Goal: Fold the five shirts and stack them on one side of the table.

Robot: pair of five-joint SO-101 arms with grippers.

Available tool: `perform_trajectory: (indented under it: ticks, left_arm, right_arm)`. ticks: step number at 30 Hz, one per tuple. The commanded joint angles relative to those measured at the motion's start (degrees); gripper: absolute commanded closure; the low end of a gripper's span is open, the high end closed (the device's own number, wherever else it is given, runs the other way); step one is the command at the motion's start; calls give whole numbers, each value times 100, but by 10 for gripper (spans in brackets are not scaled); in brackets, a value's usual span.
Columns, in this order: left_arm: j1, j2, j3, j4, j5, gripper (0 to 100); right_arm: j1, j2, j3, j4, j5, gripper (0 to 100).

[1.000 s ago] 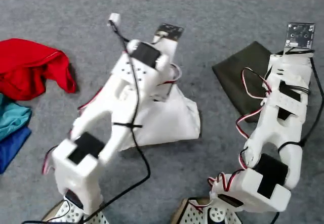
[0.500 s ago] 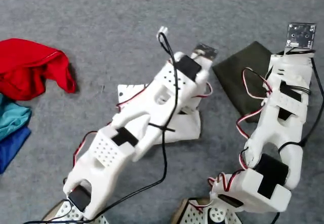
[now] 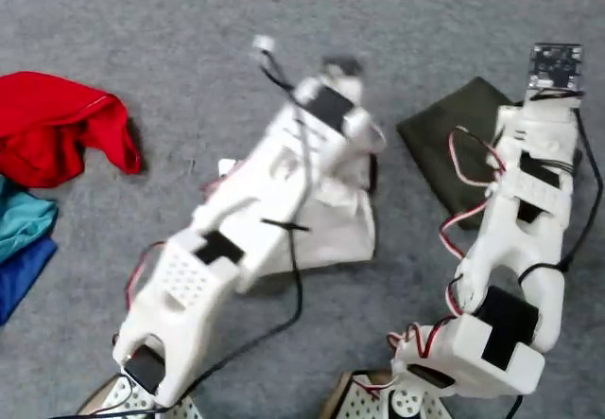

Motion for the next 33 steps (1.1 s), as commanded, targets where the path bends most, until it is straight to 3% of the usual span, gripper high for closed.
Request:
perform_trajectory:
  ticks: [1,7,11,14,24,29,33]
  left_arm:
    - [-677,-919,-466,62,-264,772]
    - [-1899,-1754,-79,62,-563,988]
    - [-2857,-2132,624,62,-580,982]
    - [-3560,-2730,1222,70,-1187,981]
    - [-4826,-5051,4457,-70,-2549,981]
    - [-5477,-5455,6725,-1257,-2743,981]
    - [-5741,-5596,8519,-2796,-2743,981]
  right_arm:
    - [-251,-66,-382,202,255,966]
    - [-1200,-505,-936,2031,1055,966]
    - [-2290,-673,-1657,3736,1600,966]
    - [-3046,-453,-2255,4774,2084,966]
    - [-4585,1349,-4593,6848,2084,966]
    - [-4998,2264,-5481,7525,2075,967]
    - [-5297,2782,-5965,8026,2075,967]
